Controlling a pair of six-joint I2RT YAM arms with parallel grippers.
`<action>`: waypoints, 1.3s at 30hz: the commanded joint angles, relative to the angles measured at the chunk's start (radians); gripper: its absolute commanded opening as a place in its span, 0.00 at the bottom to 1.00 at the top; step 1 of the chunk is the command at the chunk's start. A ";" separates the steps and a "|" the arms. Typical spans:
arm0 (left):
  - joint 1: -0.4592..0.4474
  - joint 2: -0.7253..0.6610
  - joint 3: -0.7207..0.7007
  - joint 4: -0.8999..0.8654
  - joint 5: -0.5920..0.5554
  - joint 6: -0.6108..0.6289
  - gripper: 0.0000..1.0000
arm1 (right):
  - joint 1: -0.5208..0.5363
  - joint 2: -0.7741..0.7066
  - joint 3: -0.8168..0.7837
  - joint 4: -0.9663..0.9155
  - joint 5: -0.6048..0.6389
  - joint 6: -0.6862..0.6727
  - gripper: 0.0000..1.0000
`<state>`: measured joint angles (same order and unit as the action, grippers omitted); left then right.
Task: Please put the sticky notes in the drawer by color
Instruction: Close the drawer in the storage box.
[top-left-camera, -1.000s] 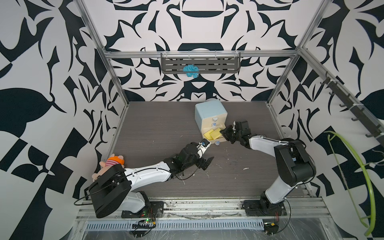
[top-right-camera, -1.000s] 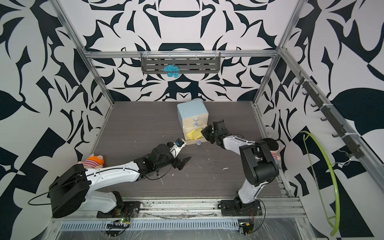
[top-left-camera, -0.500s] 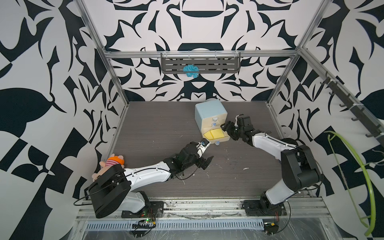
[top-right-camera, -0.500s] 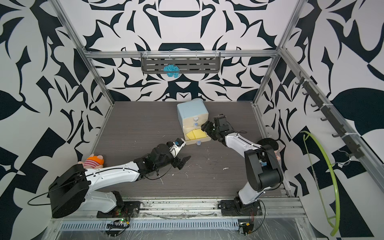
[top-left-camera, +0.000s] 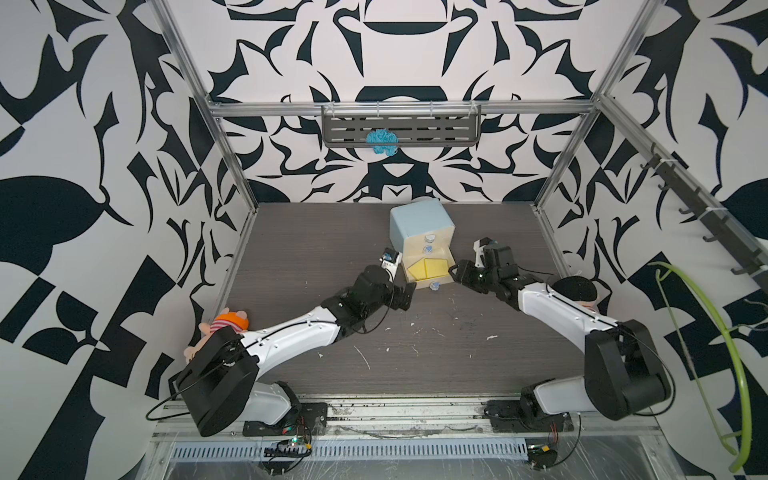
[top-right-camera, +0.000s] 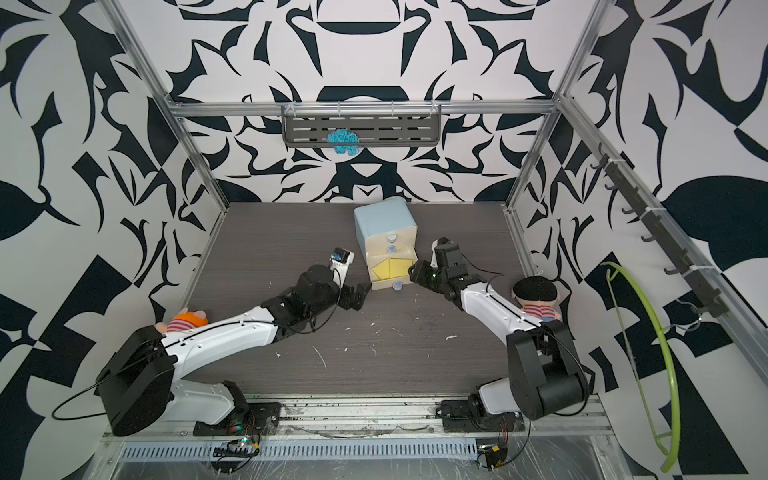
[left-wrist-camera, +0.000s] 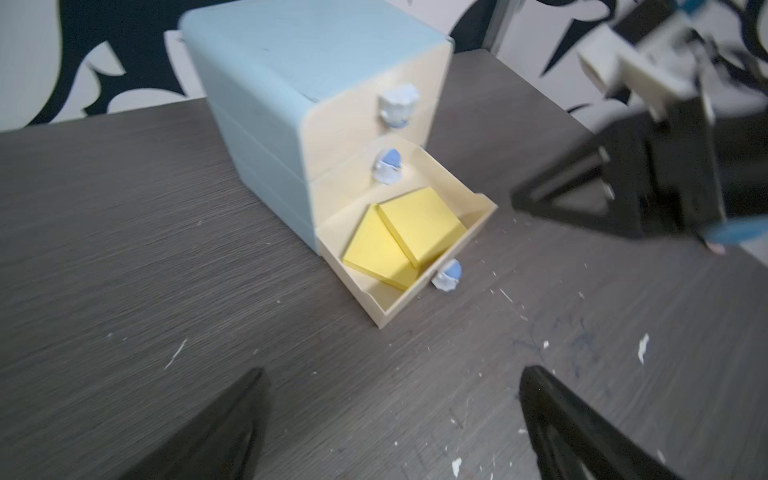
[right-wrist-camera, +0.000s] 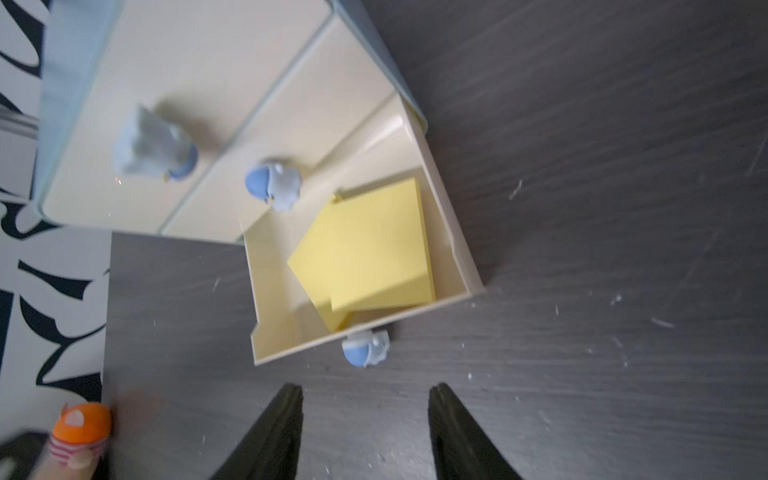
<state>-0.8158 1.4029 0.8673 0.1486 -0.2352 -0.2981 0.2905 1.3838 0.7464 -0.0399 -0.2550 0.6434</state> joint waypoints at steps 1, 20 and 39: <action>0.050 0.071 0.176 -0.204 -0.031 -0.175 0.97 | 0.038 -0.045 -0.080 0.105 -0.041 -0.092 0.56; 0.180 0.651 0.991 -0.717 0.020 -0.473 0.81 | 0.162 0.187 -0.203 0.542 0.010 -0.100 0.48; 0.197 0.687 0.945 -0.764 0.008 -0.461 0.63 | 0.148 0.349 -0.076 0.610 0.158 -0.102 0.22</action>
<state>-0.6281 2.0647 1.8576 -0.5068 -0.2199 -0.7773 0.4446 1.7309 0.6220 0.5220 -0.1383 0.5468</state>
